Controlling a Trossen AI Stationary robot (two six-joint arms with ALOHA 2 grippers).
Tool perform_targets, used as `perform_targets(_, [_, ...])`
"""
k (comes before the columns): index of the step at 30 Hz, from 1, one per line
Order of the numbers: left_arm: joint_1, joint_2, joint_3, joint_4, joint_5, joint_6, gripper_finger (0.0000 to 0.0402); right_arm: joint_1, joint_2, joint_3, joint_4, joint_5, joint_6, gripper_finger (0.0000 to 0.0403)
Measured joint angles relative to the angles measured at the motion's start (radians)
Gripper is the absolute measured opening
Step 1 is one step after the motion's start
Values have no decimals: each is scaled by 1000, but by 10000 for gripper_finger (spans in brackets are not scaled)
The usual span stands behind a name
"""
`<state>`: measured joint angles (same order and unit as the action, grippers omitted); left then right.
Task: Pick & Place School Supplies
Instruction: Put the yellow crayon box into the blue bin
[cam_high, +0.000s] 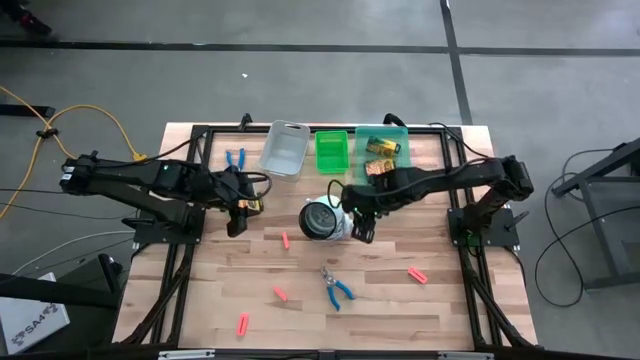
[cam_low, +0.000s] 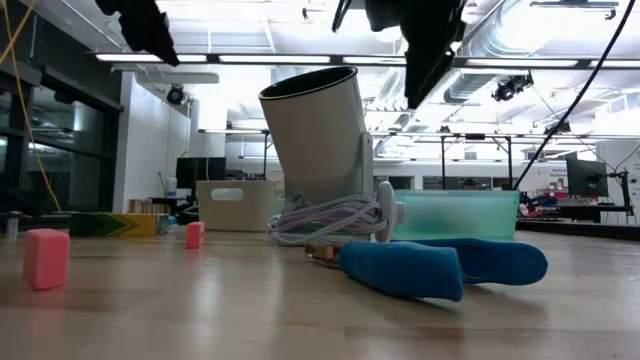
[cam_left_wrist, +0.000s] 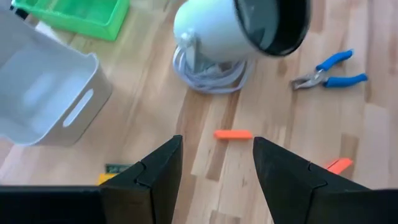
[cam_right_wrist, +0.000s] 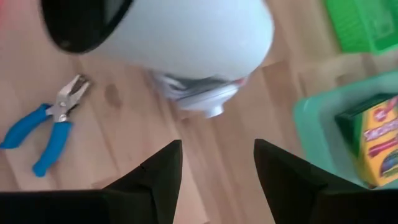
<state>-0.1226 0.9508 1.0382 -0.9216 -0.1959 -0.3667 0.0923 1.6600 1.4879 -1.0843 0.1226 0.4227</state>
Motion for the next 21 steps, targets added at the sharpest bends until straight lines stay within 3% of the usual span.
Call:
perform_targets(12, [0, 74, 0, -48, 23, 292, 191, 149, 0, 0, 5, 10, 230, 189])
perform_targets(21, [0, 104, 0, -48, 80, 319, 191, 230, 0, 0, 26, 9, 420, 189])
